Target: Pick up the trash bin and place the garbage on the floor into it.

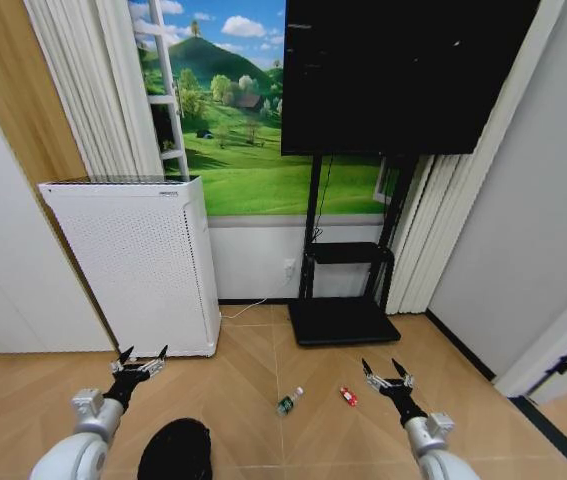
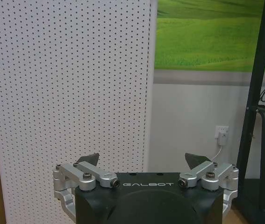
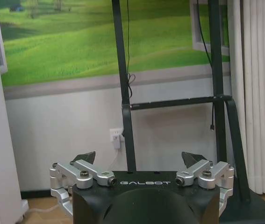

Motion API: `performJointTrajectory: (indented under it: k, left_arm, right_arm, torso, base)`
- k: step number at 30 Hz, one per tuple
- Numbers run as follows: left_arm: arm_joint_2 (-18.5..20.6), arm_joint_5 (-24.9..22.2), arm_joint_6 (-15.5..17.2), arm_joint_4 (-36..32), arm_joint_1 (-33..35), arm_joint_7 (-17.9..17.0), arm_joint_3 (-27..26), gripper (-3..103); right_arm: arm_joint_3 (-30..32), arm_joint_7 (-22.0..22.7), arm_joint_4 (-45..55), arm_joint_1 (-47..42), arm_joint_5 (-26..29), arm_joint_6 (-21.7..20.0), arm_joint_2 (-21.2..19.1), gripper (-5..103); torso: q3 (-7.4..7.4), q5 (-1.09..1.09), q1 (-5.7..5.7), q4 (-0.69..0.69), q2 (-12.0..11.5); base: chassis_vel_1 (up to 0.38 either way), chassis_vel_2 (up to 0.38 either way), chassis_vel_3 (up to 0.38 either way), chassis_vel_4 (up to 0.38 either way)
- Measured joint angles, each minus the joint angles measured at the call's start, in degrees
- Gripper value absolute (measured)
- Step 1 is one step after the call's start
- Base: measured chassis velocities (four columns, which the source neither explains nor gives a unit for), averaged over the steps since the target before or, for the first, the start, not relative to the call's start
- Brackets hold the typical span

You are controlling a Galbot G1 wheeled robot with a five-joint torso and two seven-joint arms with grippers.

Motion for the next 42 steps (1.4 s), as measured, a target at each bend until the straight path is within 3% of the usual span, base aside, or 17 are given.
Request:
performJointTrajectory:
  k: [4, 14, 42]
  left_arm:
    - [-0.2, -0.1, 0.0, -0.5, 0.0, 0.0, -0.3, 100]
    - [-0.2, -0.2, 1.1, -1.9, 0.1, 0.1, 0.0, 100]
    - [1.5, 0.0, 2.1, -1.9, -0.6, 1.2, 1.2, 100]
  right_arm:
    - [-1.0, 0.5, -0.7, 1.4, 1.5, 2.2, 0.5, 100]
    - [-0.6, -0.9, 2.4, 2.5, 4.1, 0.0, -1.4, 100]
    - [-1.6, -2.2, 0.2, 2.2, 1.9, 0.1, -1.3, 100]
  torso:
    - [-0.55, 0.01, -0.40, 0.01, -1.0]
    - [-2.35, 0.00, -1.62, 0.01, -3.9]
    - [-6.51, 0.00, -4.28, 0.01, -10.8]
  base:
    - [0.000, 0.000, 0.000, 0.000]
    - [0.000, 0.000, 0.000, 0.000]
    - [0.000, 0.000, 0.000, 0.000]
